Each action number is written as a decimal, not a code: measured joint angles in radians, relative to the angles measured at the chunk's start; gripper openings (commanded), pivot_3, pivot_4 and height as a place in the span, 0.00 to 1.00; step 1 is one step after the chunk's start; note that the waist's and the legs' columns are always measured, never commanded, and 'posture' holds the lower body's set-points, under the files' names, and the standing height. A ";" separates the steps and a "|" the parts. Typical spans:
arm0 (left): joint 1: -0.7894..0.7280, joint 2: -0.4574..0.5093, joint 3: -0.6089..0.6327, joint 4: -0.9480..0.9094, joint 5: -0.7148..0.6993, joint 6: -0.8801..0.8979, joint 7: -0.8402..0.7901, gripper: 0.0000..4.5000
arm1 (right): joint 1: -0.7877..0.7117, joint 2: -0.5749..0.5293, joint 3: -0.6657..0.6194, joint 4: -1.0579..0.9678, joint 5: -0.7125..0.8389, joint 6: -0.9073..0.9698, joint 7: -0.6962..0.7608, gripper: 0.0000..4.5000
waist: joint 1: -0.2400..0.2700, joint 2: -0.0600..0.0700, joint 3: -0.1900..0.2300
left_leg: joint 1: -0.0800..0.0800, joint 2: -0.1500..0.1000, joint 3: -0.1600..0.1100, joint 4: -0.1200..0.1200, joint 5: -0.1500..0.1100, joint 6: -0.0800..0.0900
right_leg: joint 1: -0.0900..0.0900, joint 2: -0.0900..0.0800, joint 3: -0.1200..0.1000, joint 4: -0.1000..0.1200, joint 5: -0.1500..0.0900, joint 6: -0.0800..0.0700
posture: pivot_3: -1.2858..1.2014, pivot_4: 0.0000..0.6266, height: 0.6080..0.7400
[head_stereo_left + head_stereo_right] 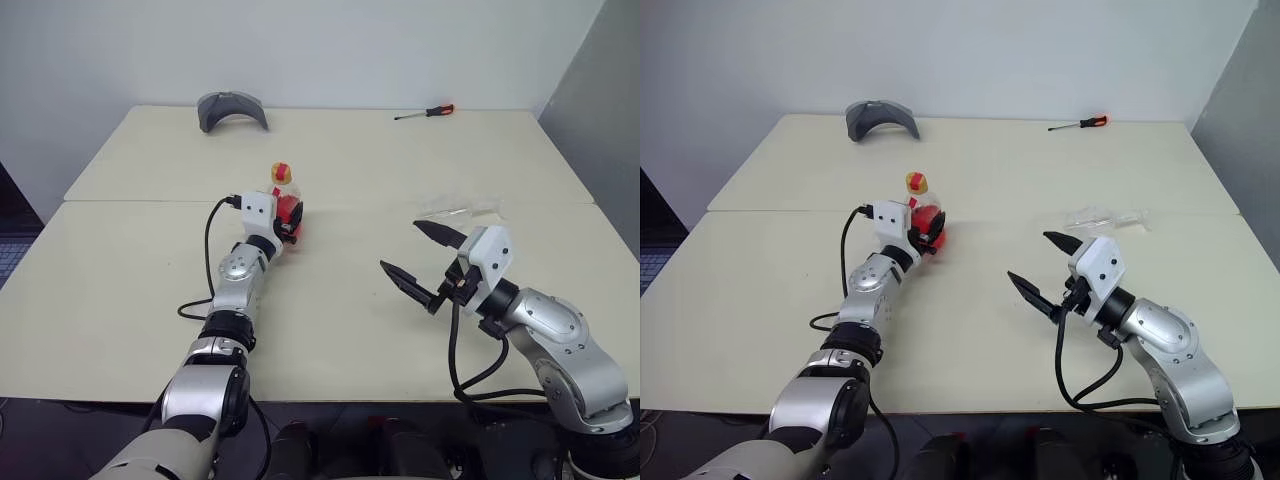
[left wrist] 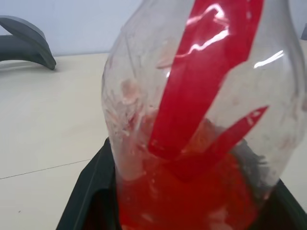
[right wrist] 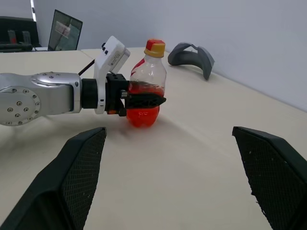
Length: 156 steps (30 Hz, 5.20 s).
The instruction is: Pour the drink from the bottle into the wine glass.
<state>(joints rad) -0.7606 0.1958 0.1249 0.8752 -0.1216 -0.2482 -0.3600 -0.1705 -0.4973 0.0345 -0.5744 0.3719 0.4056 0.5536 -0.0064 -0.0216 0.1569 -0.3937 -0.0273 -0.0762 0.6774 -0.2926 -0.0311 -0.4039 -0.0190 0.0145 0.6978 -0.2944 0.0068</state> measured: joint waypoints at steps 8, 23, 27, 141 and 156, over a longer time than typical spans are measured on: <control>0.035 0.009 -0.029 -0.208 -0.029 0.163 -0.083 0.46 | -0.381 0.108 0.036 0.198 -0.054 0.217 -0.135 1.00 | -0.019 0.000 0.000 | -0.003 0.000 -0.001 0.000 0.002 -0.004 | -0.003 0.000 0.000 0.000 0.000 -0.001 | 0.52 0.24 1.00; 0.068 0.080 -0.140 -0.554 -0.130 0.548 -0.343 0.46 | -0.695 0.318 -0.019 0.461 0.059 0.404 -0.166 1.00 | -0.026 0.001 0.000 | -0.004 -0.001 -0.001 0.001 0.002 -0.004 | -0.005 -0.001 0.000 0.002 0.000 -0.001 | 0.52 0.24 1.00; 0.058 0.078 -0.150 -0.548 -0.129 0.545 -0.357 0.46 | -0.714 0.319 -0.018 0.472 0.064 0.410 -0.159 1.00 | -0.026 0.001 0.000 | -0.004 -0.001 -0.001 0.001 0.002 -0.004 | -0.005 -0.001 0.000 0.002 0.000 -0.001 | 0.52 0.24 1.00; 0.172 0.204 -0.207 -0.838 -0.249 0.679 -0.455 0.30 | -0.813 0.314 -0.020 0.496 0.172 0.536 -0.027 0.00 | -0.026 0.004 0.003 | -0.005 0.000 -0.001 0.000 0.002 -0.003 | -0.006 -0.001 0.000 0.001 0.001 -0.001 | 0.52 0.24 1.00; 0.170 0.207 -0.206 -0.838 -0.249 0.680 -0.439 0.30 | -0.811 0.294 -0.049 0.471 0.276 0.582 -0.014 0.43 | -0.026 0.004 0.003 | -0.005 0.000 -0.001 0.000 0.000 0.000 | -0.006 -0.001 0.000 0.001 0.001 -0.001 | 0.52 0.24 1.00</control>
<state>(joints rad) -0.5910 0.4029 -0.0812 0.0372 -0.3704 0.4313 -0.7994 -0.9814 -0.2030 -0.0140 -0.1038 0.6477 0.9880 0.5397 -0.0327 -0.0175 0.1600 -0.3990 -0.0272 -0.0771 0.6773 -0.2925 -0.0311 -0.4100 -0.0201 0.0144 0.6986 -0.2938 0.0056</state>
